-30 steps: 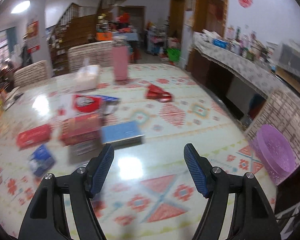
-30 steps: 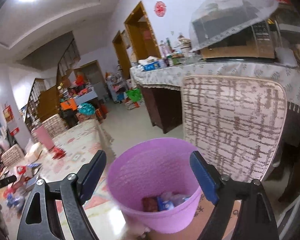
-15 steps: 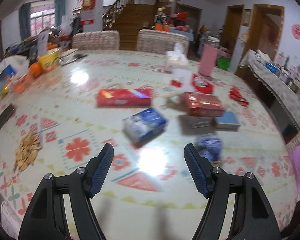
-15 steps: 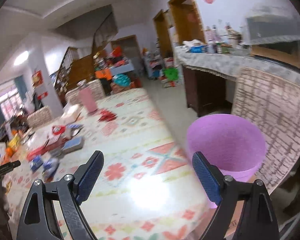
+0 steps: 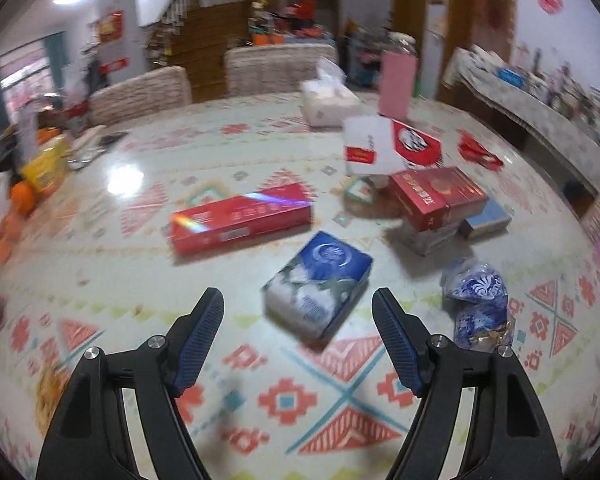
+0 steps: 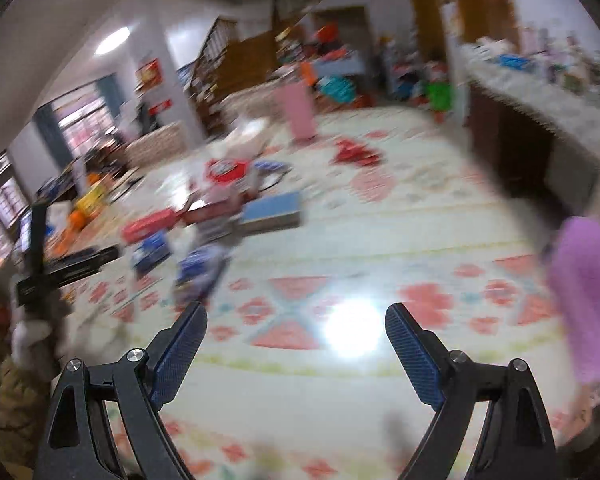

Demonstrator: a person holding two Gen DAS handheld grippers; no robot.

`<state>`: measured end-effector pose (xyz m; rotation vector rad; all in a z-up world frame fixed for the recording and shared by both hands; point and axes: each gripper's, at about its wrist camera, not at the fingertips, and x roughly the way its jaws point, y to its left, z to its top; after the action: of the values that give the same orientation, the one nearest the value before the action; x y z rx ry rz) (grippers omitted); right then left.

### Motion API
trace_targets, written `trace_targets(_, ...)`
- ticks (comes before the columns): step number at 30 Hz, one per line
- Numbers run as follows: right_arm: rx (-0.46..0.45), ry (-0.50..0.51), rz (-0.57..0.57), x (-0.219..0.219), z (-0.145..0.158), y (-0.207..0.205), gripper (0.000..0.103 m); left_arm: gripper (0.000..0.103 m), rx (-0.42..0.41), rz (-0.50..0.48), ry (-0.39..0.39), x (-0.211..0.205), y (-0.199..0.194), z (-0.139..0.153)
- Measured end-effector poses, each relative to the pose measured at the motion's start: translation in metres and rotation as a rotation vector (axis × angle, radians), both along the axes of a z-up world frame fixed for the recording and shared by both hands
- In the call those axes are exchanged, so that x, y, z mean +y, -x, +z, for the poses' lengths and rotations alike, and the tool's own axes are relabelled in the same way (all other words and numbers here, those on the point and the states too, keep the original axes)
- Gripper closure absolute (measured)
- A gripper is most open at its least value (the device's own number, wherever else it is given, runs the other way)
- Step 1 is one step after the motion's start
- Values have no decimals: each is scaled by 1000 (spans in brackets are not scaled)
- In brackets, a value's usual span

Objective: Collect trash
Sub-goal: 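Grasp the blue plastic bag with the right tool while the left grasps the Vinda tissue pack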

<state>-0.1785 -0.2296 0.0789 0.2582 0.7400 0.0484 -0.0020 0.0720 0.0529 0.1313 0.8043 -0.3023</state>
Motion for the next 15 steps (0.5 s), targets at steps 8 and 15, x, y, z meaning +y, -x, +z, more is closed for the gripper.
trace_targets(8,134,-24,155,66,-29,-88,9,27,70,-64,-7,-12,-42,-18)
trace_targets(15,204,23,187,107,-55,-142,9,27,110,-93,-9,-16,-55,-30)
